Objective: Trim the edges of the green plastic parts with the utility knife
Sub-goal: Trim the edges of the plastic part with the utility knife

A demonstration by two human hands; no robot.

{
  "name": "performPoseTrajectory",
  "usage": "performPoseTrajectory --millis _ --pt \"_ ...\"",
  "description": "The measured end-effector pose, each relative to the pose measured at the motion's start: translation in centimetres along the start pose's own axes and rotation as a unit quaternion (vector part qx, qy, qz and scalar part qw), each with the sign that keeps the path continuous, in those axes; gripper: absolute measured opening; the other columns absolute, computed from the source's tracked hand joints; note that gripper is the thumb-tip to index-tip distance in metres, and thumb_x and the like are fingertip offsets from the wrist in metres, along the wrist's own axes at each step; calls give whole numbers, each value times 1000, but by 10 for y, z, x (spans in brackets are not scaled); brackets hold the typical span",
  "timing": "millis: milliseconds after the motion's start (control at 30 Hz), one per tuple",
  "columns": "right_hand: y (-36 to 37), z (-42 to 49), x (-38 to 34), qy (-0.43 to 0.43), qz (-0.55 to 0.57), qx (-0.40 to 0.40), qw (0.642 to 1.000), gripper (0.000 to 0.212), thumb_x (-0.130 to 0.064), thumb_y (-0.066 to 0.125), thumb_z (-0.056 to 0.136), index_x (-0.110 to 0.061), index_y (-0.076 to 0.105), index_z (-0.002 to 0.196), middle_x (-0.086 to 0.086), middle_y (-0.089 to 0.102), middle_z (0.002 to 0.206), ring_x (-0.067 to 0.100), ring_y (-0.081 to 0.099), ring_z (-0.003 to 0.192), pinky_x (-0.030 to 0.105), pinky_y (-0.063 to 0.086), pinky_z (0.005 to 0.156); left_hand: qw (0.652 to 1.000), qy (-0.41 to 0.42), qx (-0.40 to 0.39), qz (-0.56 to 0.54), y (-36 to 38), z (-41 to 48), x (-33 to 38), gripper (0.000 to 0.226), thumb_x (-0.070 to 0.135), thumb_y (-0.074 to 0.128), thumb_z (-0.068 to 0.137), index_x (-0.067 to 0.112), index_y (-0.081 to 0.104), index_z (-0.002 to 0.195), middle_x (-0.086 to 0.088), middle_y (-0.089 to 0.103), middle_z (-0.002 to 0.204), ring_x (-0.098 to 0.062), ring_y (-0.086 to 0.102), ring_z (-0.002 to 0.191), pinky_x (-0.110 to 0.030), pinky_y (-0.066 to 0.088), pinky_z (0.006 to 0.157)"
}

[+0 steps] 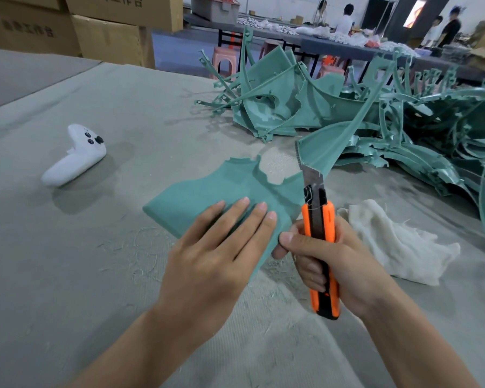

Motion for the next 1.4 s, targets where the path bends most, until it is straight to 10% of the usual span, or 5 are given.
performPoseTrajectory --millis 567,1100,1267,1400 --pt "-53 -1 -14 -74 -5 178 981 34 -35 92 59 -16 65 68 2 40 49 15 32 38 25 27 37 999 -40 -18 -27 0 0 -3 57 -11 31 75 0 67 117 -10 66 121 -30 64 111 -42 47 94" --pt "-90 -19 -23 -166 60 320 931 28 -42 71 79 -15 62 80 -2 38 53 15 32 44 27 29 42 979 -82 -37 -181 8 -1 -13 71 -22 55 54 6 64 119 -4 65 122 -22 62 116 -38 49 96" --pt "-67 -17 -39 -206 -177 284 920 73 -85 36 82 -18 63 71 -6 42 51 10 36 44 26 29 43 968 -163 31 -190 -3 -1 -24 50 -11 54 71 9 66 115 9 60 115 -8 61 102 -6 40 93" --pt "-34 -11 -37 -213 -366 227 877 76 -85 25 85 -17 52 64 -3 41 48 10 39 43 20 29 45 959 -212 31 -186 -2 -4 -32 42 -7 64 71 7 70 111 7 69 98 -10 58 77 6 32 75"
Point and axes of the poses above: each hand's wrist, its own z-axis towards the middle knuckle, its own y-axis out of the palm, x = y × z, the point moved 9 cm from there along z, towards the middle knuckle
